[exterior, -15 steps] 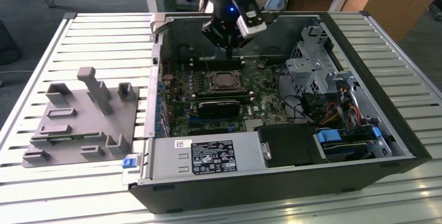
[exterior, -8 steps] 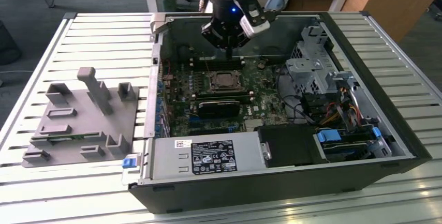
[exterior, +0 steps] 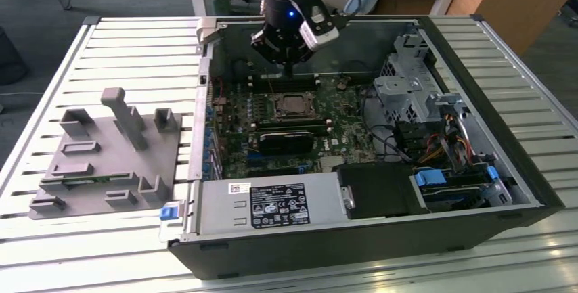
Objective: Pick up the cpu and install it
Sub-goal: 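Install the first cpu locking lever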
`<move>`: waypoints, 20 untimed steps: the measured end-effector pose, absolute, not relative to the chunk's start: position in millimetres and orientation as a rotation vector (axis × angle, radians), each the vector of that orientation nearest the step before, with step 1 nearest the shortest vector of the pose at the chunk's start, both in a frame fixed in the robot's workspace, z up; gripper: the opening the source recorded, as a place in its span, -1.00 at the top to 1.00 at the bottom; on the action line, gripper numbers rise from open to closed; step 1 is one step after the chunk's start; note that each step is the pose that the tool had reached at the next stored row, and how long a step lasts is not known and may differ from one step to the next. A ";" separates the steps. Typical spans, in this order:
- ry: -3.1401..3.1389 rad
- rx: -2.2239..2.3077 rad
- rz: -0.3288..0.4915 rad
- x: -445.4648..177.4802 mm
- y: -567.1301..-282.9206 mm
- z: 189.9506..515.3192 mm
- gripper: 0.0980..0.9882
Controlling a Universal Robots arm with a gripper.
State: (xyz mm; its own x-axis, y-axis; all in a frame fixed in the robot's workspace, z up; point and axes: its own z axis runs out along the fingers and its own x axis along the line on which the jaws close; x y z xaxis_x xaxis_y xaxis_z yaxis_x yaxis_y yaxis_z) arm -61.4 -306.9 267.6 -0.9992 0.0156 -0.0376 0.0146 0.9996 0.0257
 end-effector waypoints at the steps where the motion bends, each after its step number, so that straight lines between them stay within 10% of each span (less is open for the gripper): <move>1: 3.103 0.024 0.039 -64.3 -306.9 267.6 0.98; 20: 3.103 0.024 0.040 -101.6 -306.6 264.6 0.98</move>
